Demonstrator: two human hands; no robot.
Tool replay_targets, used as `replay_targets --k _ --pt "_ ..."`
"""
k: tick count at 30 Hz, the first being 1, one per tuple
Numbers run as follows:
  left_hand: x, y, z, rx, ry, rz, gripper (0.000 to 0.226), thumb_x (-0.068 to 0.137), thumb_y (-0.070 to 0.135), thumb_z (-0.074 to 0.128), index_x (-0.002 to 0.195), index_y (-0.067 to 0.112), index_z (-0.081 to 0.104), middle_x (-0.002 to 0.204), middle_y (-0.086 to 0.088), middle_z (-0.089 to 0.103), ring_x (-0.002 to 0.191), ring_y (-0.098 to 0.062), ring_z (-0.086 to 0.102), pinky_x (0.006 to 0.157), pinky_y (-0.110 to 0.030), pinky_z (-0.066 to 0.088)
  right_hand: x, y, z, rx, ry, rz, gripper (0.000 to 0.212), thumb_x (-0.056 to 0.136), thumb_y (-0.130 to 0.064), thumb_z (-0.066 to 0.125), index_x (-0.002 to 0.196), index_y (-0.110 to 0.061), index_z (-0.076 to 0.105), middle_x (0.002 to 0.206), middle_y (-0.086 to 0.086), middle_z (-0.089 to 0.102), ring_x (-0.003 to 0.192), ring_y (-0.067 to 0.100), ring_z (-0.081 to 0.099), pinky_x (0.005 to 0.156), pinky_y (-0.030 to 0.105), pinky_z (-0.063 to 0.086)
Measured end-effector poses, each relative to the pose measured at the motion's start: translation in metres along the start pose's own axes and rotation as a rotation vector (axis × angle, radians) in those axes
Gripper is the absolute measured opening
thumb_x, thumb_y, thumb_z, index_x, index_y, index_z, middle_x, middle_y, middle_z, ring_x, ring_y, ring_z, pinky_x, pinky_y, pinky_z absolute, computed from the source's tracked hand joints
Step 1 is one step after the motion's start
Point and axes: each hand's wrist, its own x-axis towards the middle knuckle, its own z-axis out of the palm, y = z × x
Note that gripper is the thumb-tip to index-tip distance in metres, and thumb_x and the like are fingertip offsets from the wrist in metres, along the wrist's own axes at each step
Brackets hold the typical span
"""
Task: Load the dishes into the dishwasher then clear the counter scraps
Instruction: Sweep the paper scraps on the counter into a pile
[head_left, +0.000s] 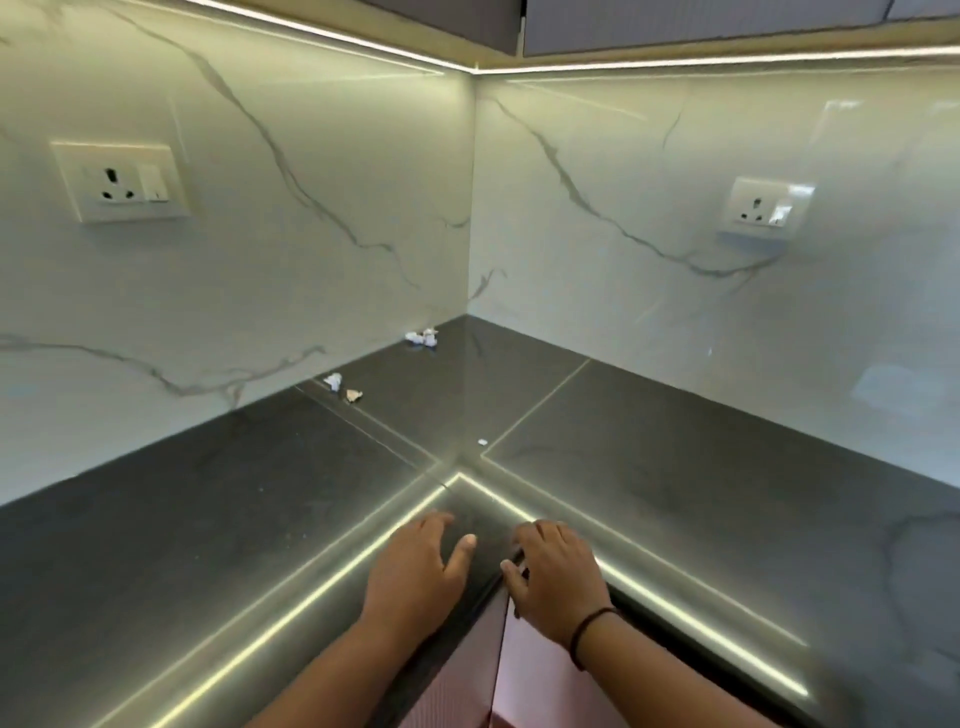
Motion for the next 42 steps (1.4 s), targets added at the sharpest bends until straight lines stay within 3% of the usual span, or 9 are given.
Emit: replay_targets --k 1,4,8,15,21,32,36,40,42 --pt "-0.003 -0.027 -0.002 0.016 0.009 -0.196 0.052 0.09 0.058 0.039 0.128 0.025 0.052 0.132 0.006 0.054 0.122 -0.015 0.049 0.101 -0.031 0.039 0.009 0.002 -0.009 -0.028 -0.039 0.007 0.034 0.09 -0.048 0.044 0.115 -0.027 0.053 0.115 -0.007 0.054 0.11 0.016 0.048 0.093 0.029 0.039" --pt "0.006 -0.083 0.01 0.231 -0.036 -0.307 0.059 0.092 0.062 0.033 0.137 0.026 0.042 0.15 0.0 0.036 0.139 -0.022 0.031 0.111 -0.037 0.028 0.034 0.02 -0.001 -0.045 -0.203 0.11 0.054 0.09 -0.06 0.039 0.134 -0.028 0.041 0.137 -0.004 0.043 0.133 0.021 0.033 0.109 0.035 0.03" --pt "0.031 -0.11 0.017 0.25 -0.068 -0.421 0.065 0.092 0.064 0.028 0.143 0.024 0.036 0.157 -0.003 0.022 0.146 -0.025 0.016 0.116 -0.042 0.019 0.078 0.049 0.024 -0.066 -0.311 0.195 0.075 0.087 -0.072 0.03 0.146 -0.026 0.027 0.156 0.003 0.023 0.146 0.027 0.011 0.118 0.043 0.016" --pt "0.104 -0.134 0.02 0.274 -0.016 -0.591 0.075 0.091 0.068 0.023 0.151 0.023 0.02 0.16 -0.002 0.012 0.147 -0.024 0.009 0.119 -0.044 0.013 0.17 0.091 0.052 -0.032 -0.398 0.176 0.108 0.067 -0.091 0.011 0.153 -0.027 0.003 0.161 0.002 0.0 0.147 0.029 -0.008 0.118 0.049 0.002" --pt "0.169 -0.155 0.014 0.277 -0.01 -0.757 0.082 0.088 0.072 0.02 0.152 0.022 0.014 0.161 -0.003 0.008 0.147 -0.024 0.007 0.119 -0.045 0.013 0.244 0.106 0.075 -0.051 -0.48 0.062 0.112 0.066 -0.094 0.008 0.153 -0.026 -0.009 0.16 0.003 -0.015 0.145 0.029 -0.021 0.114 0.056 -0.012" --pt "0.294 -0.262 -0.003 0.278 0.055 -0.79 0.101 0.076 0.084 0.022 0.152 0.023 -0.007 0.16 -0.005 -0.011 0.148 -0.026 0.001 0.12 -0.045 0.01 0.444 0.08 0.15 0.071 -0.354 0.138 0.123 0.056 -0.101 0.009 0.153 -0.026 -0.007 0.16 0.006 -0.014 0.146 0.033 -0.014 0.115 0.056 -0.007" --pt "0.336 -0.297 -0.001 0.237 0.066 -0.715 0.097 0.078 0.081 0.028 0.153 0.027 0.001 0.161 -0.002 -0.003 0.148 -0.022 0.003 0.118 -0.045 0.01 0.522 0.069 0.18 0.103 -0.264 0.083 0.121 0.061 -0.098 0.021 0.154 -0.023 0.002 0.161 0.009 -0.006 0.146 0.036 -0.006 0.118 0.051 0.002" --pt "0.362 -0.313 0.002 0.252 0.115 -0.654 0.07 0.084 0.074 0.033 0.14 0.032 0.04 0.147 0.003 0.036 0.136 -0.021 0.029 0.11 -0.044 0.025 0.597 0.058 0.212 0.177 -0.169 0.056 0.113 0.067 -0.088 0.043 0.152 -0.021 0.012 0.16 0.012 0.004 0.146 0.038 -0.001 0.118 0.048 0.008" --pt "0.366 -0.317 0.007 0.238 0.196 -0.606 0.051 0.088 0.066 0.04 0.122 0.032 0.054 0.127 0.005 0.049 0.121 -0.02 0.042 0.099 -0.039 0.035 0.627 0.053 0.225 0.224 -0.126 0.023 0.1 0.07 -0.082 0.051 0.145 -0.019 0.03 0.152 0.016 0.026 0.143 0.039 0.016 0.115 0.047 0.02"
